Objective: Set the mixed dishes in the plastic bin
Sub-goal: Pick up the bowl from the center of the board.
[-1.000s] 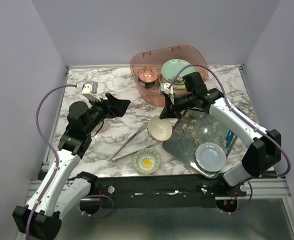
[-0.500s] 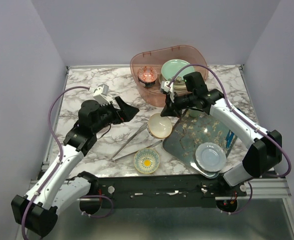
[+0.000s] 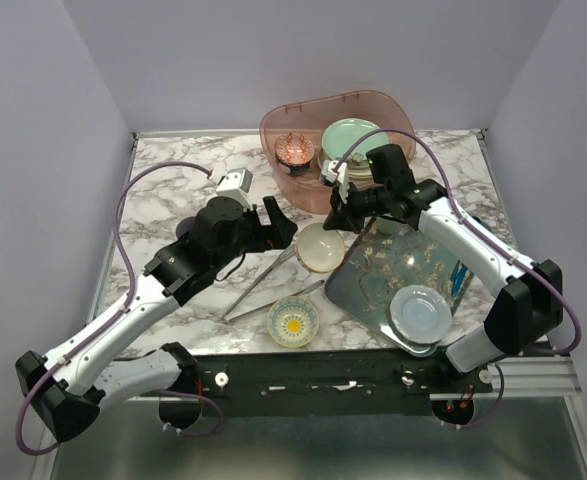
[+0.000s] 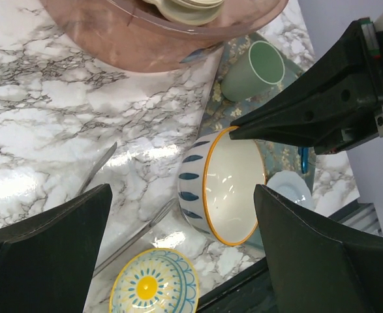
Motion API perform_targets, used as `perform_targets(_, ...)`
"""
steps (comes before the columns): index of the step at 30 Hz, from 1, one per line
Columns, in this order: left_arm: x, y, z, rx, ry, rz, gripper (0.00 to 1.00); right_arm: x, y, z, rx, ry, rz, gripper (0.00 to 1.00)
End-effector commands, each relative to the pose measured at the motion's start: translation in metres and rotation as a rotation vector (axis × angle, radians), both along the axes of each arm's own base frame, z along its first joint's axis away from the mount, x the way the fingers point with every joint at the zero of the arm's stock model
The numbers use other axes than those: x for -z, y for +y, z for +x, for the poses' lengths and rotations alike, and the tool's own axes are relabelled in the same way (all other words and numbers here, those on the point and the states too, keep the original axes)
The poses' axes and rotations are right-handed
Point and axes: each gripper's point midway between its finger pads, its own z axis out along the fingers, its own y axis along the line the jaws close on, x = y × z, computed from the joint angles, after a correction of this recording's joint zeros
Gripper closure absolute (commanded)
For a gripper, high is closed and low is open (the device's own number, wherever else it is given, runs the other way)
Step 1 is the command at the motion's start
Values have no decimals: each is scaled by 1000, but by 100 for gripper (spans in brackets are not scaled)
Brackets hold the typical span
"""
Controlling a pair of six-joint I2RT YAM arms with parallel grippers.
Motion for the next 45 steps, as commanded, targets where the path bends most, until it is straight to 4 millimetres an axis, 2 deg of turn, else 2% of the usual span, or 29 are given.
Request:
perform_targets(1,9,9,2,-77,-7,123,1,-18,-4,13,79,-58,31,100)
perform_targets(4,11,10,3,-100,-11,177,1,-19,-7,18,112,-65,30,100)
perform_targets(12,18,-9,-2,-93,-28,304,1,-18,-9,26,169,-72,31,100)
perform_targets(18,30,-20,6,-107,-30,410,2,-17,-8,26,172,-63,38,100)
perform_targets(21,35,-27,10,-113,-35,471,11,-18,-8,26,174,-62,39,100)
perform_targets(24,42,-30,13,-117,-31,534,26,-18,-8,26,176,-61,42,100)
perform_targets(25,45,-27,14,-126,-30,564,34,-19,-8,26,176,-63,43,100)
perform_targets(36,64,-25,22,-157,-35,757,55,-20,-7,25,174,-56,53,100)
perform_targets(39,63,-27,24,-158,-41,766,70,-23,-7,24,171,-56,61,100)
perform_targets(40,63,-27,24,-157,-44,771,82,-23,-7,23,169,-55,63,100)
perform_targets(43,57,-26,27,-166,-63,772,100,-25,-7,21,160,-51,73,100)
perform_targets(45,49,-24,27,-177,-84,755,100,-28,-7,17,140,-42,93,100)
